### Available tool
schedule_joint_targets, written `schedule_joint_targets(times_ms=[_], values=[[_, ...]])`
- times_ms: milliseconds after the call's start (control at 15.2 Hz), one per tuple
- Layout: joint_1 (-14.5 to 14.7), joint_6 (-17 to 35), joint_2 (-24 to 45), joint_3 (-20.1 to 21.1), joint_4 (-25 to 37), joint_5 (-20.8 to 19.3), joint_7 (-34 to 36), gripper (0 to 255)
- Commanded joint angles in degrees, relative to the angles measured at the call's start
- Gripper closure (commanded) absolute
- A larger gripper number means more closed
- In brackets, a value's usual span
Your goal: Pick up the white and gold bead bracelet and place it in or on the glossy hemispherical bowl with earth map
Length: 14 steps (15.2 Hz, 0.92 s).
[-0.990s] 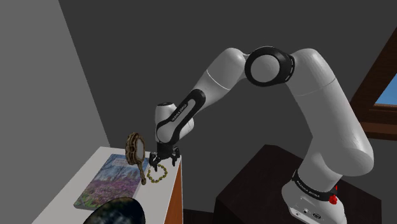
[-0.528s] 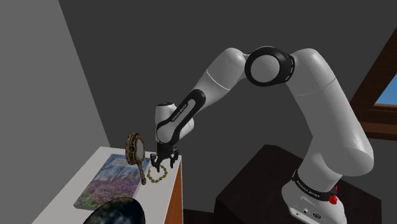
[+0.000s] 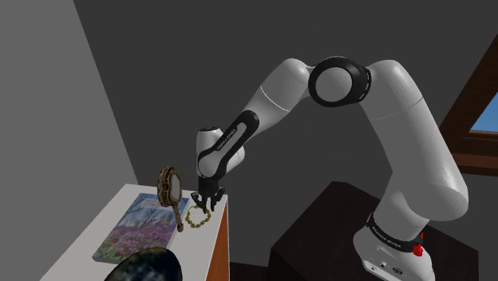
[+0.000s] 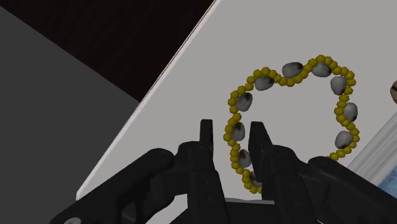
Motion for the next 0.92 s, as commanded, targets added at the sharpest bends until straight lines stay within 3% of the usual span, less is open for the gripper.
schedule_joint_targets(times_ms=[0, 858], values=[[0.58, 0.17, 0.88, 0.35, 0.65, 0.02, 0.17, 255], [-0.25, -5.98, -7.50, 1.18, -1.45, 0.70, 1.08, 255]])
